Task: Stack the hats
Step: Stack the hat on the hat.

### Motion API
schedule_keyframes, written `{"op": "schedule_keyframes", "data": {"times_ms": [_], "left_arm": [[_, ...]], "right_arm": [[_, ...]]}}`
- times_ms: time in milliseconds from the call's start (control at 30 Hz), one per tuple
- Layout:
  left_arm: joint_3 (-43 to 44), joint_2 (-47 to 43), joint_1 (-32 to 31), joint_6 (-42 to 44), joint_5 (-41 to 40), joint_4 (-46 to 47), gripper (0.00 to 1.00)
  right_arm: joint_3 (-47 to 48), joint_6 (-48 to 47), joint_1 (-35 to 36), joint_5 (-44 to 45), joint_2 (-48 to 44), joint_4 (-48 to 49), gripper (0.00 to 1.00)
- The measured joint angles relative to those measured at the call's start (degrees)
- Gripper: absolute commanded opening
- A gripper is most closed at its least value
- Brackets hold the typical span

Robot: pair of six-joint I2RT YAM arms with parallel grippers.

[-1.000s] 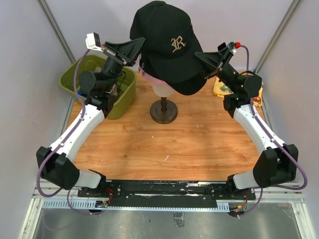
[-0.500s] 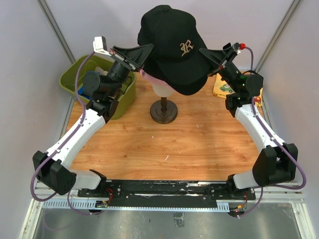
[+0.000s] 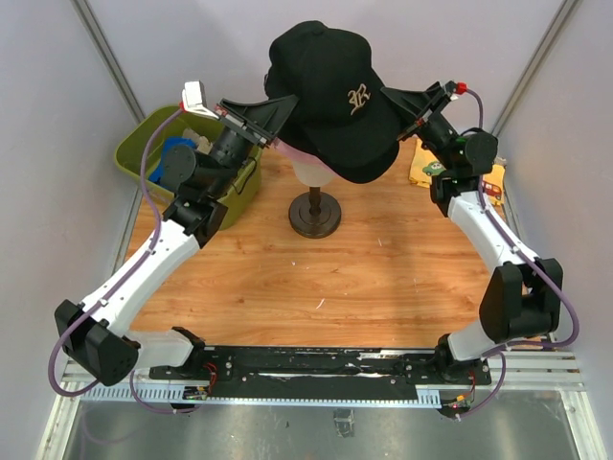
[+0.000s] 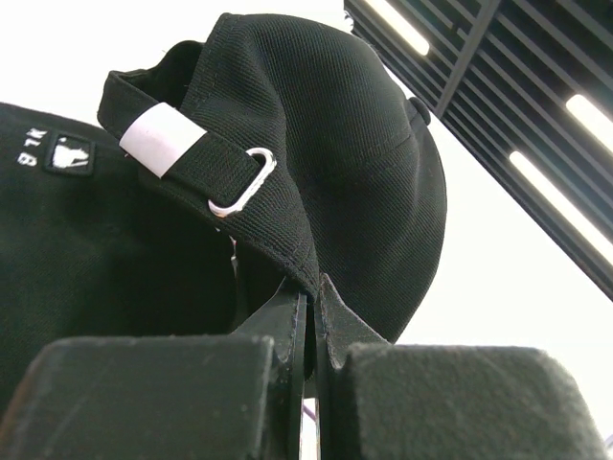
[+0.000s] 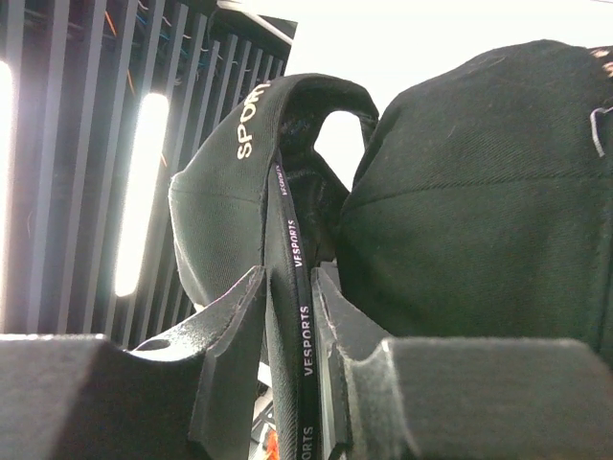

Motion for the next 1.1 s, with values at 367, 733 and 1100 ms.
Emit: {"op": "schedule_keyframes", "data": {"times_ms": [367,733,1100], "left_arm": [[-1.92,-0.33,-2.23,2.03,-3.67,-1.84,0.04],[-3.89,-1.33,-3.61,3.98,-6.43,-3.78,0.23],[-5.97,-4.11,-3.74,5.18,-8.41,-4.52,0.40]], "right_arm": [[1.27,0.11,-0.94,-0.09,1.95,-1.31,0.19],[4.17,0.13,-1.79,-1.03,4.81,-3.19,0.19],[4.68,0.20,-3.19,-1.84,7.63,-3.19,0.19]]}}
